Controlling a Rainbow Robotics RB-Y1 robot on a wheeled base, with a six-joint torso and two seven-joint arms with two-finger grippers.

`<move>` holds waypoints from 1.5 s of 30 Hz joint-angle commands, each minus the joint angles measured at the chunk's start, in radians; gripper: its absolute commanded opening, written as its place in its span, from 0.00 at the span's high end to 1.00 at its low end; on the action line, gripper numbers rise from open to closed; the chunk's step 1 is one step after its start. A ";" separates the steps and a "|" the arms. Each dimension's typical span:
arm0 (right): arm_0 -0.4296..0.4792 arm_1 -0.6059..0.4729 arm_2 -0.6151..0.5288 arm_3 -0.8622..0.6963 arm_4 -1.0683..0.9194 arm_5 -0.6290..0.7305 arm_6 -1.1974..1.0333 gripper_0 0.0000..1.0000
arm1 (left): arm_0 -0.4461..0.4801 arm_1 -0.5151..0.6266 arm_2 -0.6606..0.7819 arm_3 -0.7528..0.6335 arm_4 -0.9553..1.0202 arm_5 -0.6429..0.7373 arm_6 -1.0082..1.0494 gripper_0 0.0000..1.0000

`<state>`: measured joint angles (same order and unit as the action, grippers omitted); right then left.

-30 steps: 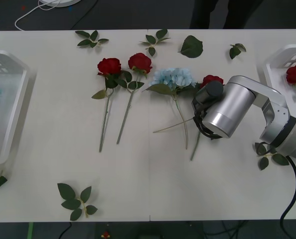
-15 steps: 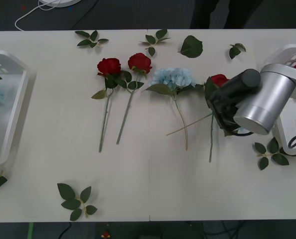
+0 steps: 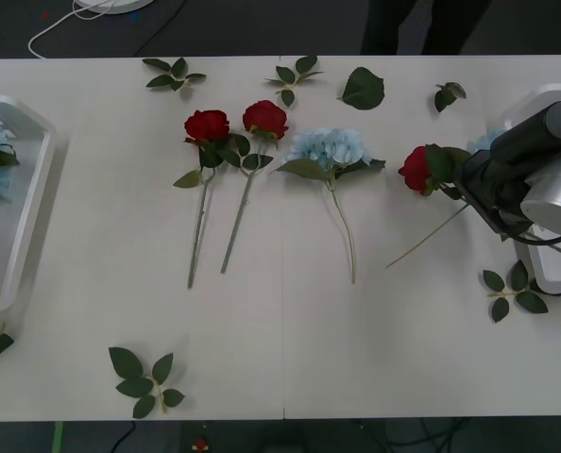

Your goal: Place the red flowers into the right box and the blue flowers into the left box. If a person shows an open palm, hand one flower to the person first, then continue sorting.

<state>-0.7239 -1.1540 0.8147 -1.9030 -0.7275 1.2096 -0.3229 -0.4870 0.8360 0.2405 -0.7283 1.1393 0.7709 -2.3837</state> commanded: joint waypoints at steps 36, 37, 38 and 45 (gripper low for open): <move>0.046 -0.073 -0.025 0.025 0.016 -0.035 0.208 0.00 | 0.022 0.003 0.003 -0.014 0.036 -0.013 0.011 0.00; 0.047 -0.062 -0.025 0.042 0.025 -0.038 0.225 0.00 | 0.022 0.003 0.003 -0.014 0.036 -0.013 0.011 0.00; 0.049 -0.058 -0.025 0.051 0.030 -0.039 0.231 0.00 | 0.022 0.003 0.003 -0.014 0.036 -0.013 0.011 0.00; 0.063 0.019 -0.002 0.140 0.115 -0.059 0.277 0.00 | 0.022 0.003 0.003 -0.014 0.036 -0.013 0.011 0.00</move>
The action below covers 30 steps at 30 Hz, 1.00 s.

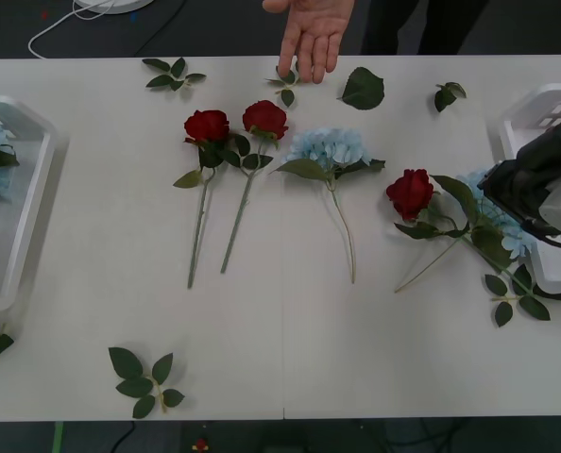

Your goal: Place the red flowers into the right box and the blue flowers into the left box. If a person shows an open palm, hand one flower to the person first, then continue sorting.

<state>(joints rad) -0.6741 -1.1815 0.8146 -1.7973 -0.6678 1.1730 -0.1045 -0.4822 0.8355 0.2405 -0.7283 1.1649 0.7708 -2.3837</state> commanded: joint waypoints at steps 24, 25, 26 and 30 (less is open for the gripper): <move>0.013 0.132 0.224 0.187 0.269 -0.273 -0.110 0.00 | 0.017 0.004 0.003 -0.014 0.010 -0.013 0.011 0.00; 0.013 0.137 0.227 0.194 0.275 -0.282 -0.113 0.00 | 0.017 0.004 0.003 -0.014 0.010 -0.013 0.011 0.00; 0.013 0.138 0.228 0.197 0.277 -0.283 -0.113 0.04 | 0.017 0.004 0.003 -0.014 0.010 -0.013 0.011 0.00; 0.013 0.146 0.233 0.211 0.287 -0.296 -0.118 0.84 | 0.017 0.004 0.003 -0.014 0.010 -0.013 0.011 0.00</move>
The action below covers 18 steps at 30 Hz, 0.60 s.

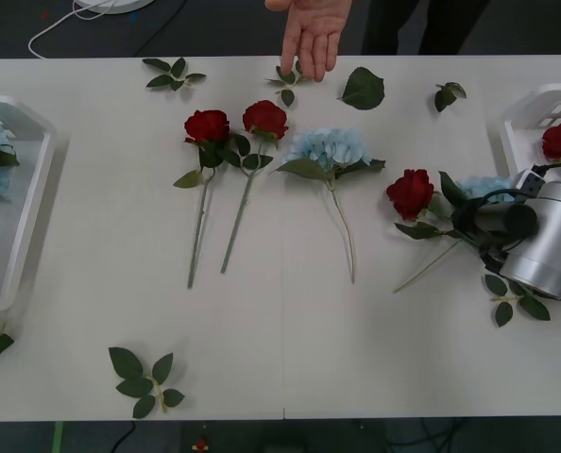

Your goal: Place the red flowers into the right box and the blue flowers into the left box. If a person shows an open palm, hand one flower to the person first, then continue sorting.

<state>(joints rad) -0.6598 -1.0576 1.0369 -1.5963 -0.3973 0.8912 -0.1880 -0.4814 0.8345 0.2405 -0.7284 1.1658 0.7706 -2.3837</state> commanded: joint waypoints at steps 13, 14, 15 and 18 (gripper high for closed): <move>-0.003 0.025 0.005 0.012 0.048 -0.014 -0.042 1.00 | 0.017 0.005 0.003 -0.014 0.009 -0.013 0.011 0.00; -0.003 0.024 0.003 0.012 0.051 -0.014 -0.042 1.00 | 0.017 0.005 0.003 -0.014 0.009 -0.013 0.011 0.00; -0.003 0.024 0.003 0.012 0.052 -0.014 -0.042 1.00 | 0.017 0.005 0.003 -0.014 0.009 -0.013 0.011 0.00; -0.003 0.019 -0.003 0.010 0.052 -0.014 -0.039 1.00 | 0.017 0.005 0.003 -0.014 0.009 -0.013 0.011 0.00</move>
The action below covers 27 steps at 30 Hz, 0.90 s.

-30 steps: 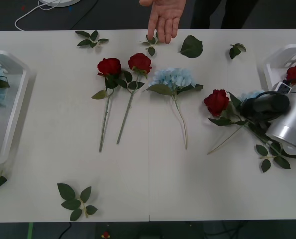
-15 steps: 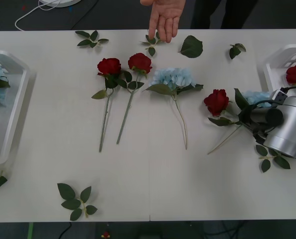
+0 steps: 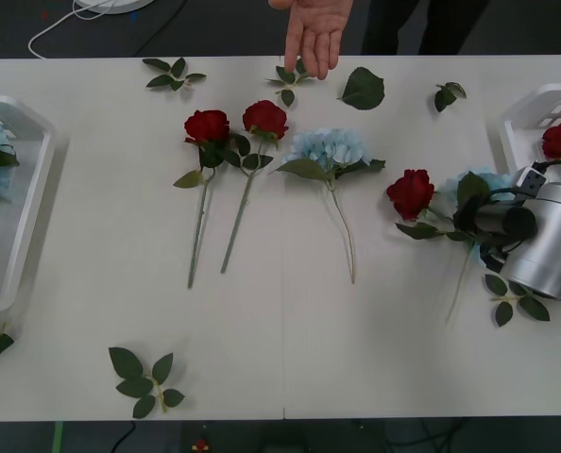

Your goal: Place the red flowers into the right box and the blue flowers into the left box. If a person shows an open palm, hand one flower to the person first, then continue sorting.

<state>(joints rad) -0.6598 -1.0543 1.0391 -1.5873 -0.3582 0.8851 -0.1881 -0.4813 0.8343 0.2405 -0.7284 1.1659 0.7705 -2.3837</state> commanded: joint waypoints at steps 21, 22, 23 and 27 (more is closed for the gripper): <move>0.003 -0.164 -0.248 -0.191 -0.128 0.003 0.216 1.00 | 0.017 0.005 0.003 -0.014 0.009 -0.013 0.011 0.00; 0.006 -0.173 -0.267 -0.200 -0.128 0.001 0.246 1.00 | 0.017 0.005 0.003 -0.014 0.009 -0.013 0.011 0.00; 0.009 -0.181 -0.295 -0.212 -0.128 0.003 0.274 1.00 | 0.017 0.005 0.003 -0.014 0.009 -0.013 0.011 0.00; 0.028 -0.202 -0.389 -0.247 -0.125 -0.017 0.357 1.00 | 0.017 0.005 0.003 -0.014 0.009 -0.013 0.011 0.00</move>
<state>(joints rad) -0.6546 -1.1970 0.7427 -1.7872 -0.4824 0.8858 0.0803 -0.4809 0.8342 0.2405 -0.7284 1.1660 0.7705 -2.3837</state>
